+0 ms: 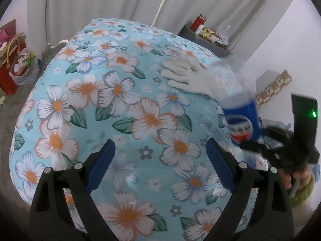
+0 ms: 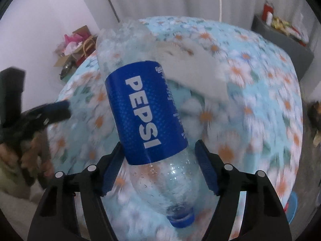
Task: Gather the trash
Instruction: 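Grasp the clear Pepsi bottle with the right gripper while the left gripper grasps the white tissue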
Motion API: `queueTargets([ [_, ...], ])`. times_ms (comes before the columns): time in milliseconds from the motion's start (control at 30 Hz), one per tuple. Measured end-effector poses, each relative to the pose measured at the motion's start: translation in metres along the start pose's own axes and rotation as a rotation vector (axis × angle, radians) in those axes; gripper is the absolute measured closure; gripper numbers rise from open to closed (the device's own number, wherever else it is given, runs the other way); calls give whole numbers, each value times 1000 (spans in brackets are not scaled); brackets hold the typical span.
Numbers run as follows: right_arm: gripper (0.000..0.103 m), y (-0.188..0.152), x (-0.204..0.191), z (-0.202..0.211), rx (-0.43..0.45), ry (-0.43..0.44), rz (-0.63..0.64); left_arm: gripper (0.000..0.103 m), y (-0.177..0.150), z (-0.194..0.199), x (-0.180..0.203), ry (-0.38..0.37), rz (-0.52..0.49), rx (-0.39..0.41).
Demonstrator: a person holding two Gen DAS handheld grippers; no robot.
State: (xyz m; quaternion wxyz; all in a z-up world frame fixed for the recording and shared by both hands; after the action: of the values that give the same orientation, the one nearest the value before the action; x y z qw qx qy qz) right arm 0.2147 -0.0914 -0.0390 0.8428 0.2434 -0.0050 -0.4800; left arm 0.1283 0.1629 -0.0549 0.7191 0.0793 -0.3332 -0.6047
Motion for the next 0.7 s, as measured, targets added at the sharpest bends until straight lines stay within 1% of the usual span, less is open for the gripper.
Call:
queueTargets([
  [100,35,-30,9,16,-13,16,-79,15,1,-2,6,-12,-9,-8],
  [167,37,-54,21,25,-2,-13,-157,15,1,-6,14,-26,-21,-14],
  [200,38,-67,30,29,5,-31,-220,15,2,-8,18,-32,-28,-18],
  [233,38,-74,37,31,14,-28,-266,15,2,-9,21,-37,-34,-20],
  [267,38,-83,46,33,30,-8,-327,15,2,-11,25,-41,-40,-22],
  [300,38,-96,58,37,59,31,-419,15,2,-14,31,-47,-48,-27],
  [367,38,-112,73,41,99,96,-534,15,5,-19,40,-59,-61,-33],
  [433,38,-117,80,43,115,135,-577,15,8,-24,48,-79,-68,-40],
  [533,36,-114,87,47,119,161,-584,15,18,-33,61,-126,-77,-52],
  [600,31,-109,91,52,143,180,-580,15,29,-42,69,-159,-76,-60],
  [700,30,-97,93,49,150,168,-561,15,46,-60,75,-167,-36,-68],
])
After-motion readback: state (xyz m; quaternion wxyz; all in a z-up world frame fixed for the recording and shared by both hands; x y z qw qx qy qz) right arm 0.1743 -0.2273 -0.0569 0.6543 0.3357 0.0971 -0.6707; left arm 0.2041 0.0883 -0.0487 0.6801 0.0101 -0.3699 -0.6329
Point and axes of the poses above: each gripper's, at about its wrist camera, not at the fingertips, and z roughly against the way its jaws point, x to its right, y to its top, the point moved 1 cm from there along -z, roughly the way its jaws point, and after that the axes turned 2 degrees about -x, right-handed, at the moved point
